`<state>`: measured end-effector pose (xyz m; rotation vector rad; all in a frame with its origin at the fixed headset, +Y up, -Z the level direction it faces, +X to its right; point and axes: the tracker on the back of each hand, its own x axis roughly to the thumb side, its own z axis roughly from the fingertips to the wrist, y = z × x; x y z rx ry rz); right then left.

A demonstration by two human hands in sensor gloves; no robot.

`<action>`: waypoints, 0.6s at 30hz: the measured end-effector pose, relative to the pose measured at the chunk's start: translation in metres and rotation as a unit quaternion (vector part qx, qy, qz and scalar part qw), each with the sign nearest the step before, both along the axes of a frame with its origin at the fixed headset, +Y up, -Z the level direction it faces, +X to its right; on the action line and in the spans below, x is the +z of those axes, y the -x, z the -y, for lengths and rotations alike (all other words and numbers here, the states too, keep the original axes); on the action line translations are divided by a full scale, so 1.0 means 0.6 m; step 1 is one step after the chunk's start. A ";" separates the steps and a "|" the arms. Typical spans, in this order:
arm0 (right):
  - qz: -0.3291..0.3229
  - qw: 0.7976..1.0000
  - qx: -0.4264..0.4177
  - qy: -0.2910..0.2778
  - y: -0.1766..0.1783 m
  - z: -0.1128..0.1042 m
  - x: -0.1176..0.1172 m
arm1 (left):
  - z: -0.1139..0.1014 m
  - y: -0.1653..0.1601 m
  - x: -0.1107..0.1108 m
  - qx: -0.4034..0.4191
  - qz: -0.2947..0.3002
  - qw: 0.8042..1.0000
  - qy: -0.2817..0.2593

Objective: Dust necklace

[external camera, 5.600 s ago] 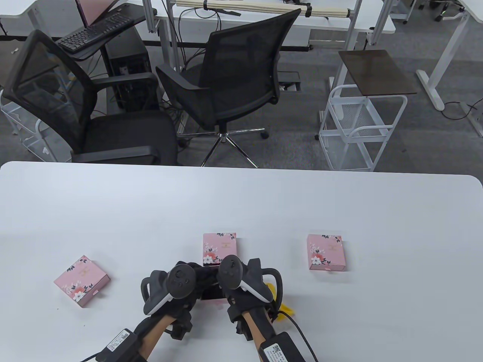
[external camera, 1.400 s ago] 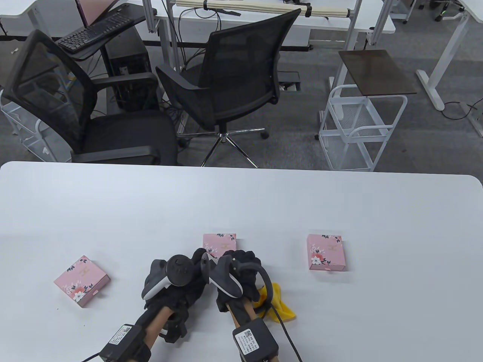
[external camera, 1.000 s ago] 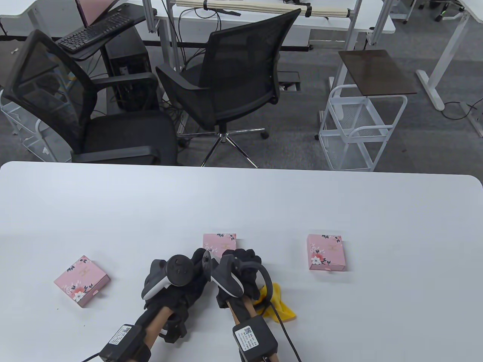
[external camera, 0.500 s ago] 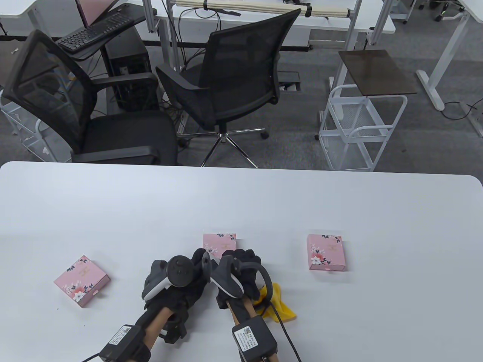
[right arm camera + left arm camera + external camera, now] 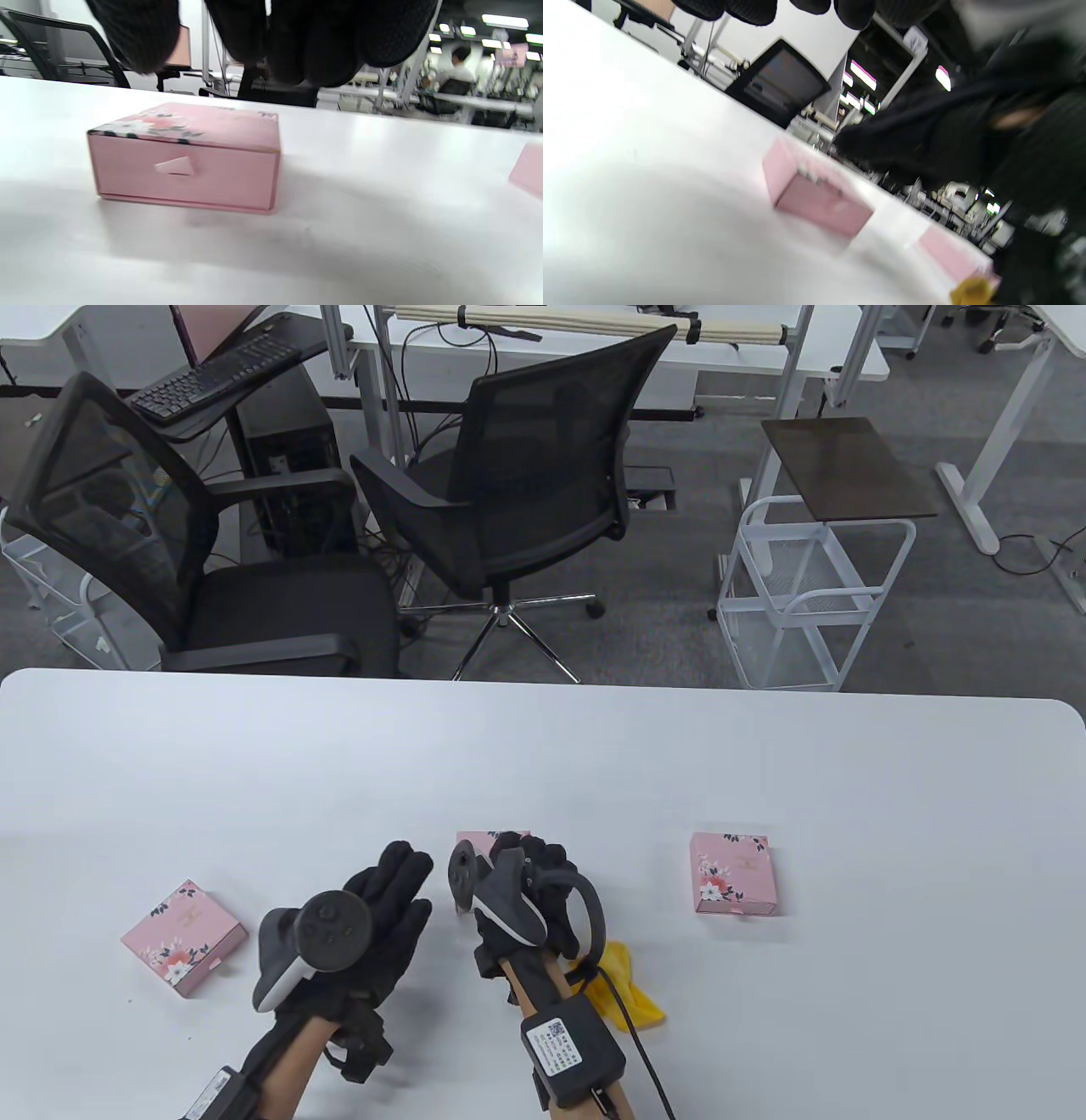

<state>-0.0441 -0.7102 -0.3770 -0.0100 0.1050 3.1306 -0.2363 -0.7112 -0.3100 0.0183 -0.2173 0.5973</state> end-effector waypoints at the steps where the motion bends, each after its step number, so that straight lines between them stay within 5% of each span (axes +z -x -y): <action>1: 0.003 1.000 -0.011 0.014 0.003 0.004 -0.004 | -0.006 0.008 0.005 0.009 -0.005 1.000 -0.007; 7: 0.045 0.992 -0.053 0.107 0.024 0.044 -0.030 | -0.008 0.048 0.031 0.067 -0.021 0.997 -0.021; 18: 0.043 0.994 -0.023 0.096 0.023 0.055 -0.027 | 0.002 0.047 0.031 0.064 -0.019 0.998 -0.014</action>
